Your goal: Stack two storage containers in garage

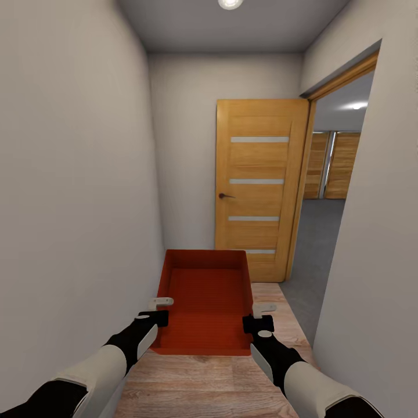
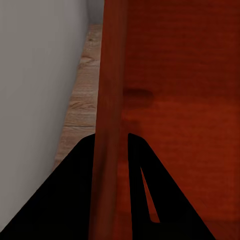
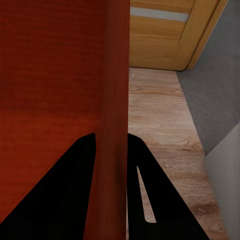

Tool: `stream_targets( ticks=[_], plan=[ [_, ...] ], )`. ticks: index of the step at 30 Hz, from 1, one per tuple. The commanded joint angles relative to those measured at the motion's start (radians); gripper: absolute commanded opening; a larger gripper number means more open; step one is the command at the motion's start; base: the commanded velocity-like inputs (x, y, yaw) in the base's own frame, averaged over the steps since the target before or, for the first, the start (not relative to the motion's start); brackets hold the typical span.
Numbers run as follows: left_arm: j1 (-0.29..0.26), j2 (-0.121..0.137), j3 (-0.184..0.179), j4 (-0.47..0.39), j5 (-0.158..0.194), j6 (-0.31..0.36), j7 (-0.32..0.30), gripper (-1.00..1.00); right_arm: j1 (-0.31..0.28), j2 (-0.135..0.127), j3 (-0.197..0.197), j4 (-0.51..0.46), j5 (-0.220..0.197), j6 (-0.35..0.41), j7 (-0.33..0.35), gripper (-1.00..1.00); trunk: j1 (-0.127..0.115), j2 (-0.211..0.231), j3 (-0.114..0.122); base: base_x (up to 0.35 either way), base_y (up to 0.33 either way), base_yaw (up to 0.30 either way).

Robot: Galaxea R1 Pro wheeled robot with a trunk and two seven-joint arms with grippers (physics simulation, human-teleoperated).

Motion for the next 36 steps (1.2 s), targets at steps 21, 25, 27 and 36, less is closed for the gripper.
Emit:
stream_targets(
  ticks=[21,25,27,36],
  plan=[
    [-0.001,0.045,0.046,-0.002,-0.017,-0.044,0.019,-1.00,-0.001,0.000,-0.016,0.034,-0.016,-0.004,-0.007,-1.00,0.000,-0.001,-0.001,0.197,-0.001,0.000],
    [-0.001,0.045,0.046,-0.002,-0.017,-0.044,0.019,-1.00,-0.001,0.000,-0.016,0.034,-0.015,-0.005,-0.007,-1.00,0.000,-0.001,-0.001,0.321,0.000,0.000],
    [-0.001,0.045,0.046,-0.002,-0.017,-0.044,0.019,-1.00,-0.001,0.000,-0.016,0.034,-0.016,-0.006,-0.007,-1.00,0.000,-0.001,-0.001,0.321,0.000,0.000],
    [-0.001,0.045,0.046,-0.001,-0.017,-0.044,0.019,-1.00,-0.001,0.000,-0.016,0.034,-0.016,-0.005,-0.008,-1.00,0.000,-0.001,-0.001,0.321,0.000,0.000]
  ],
)
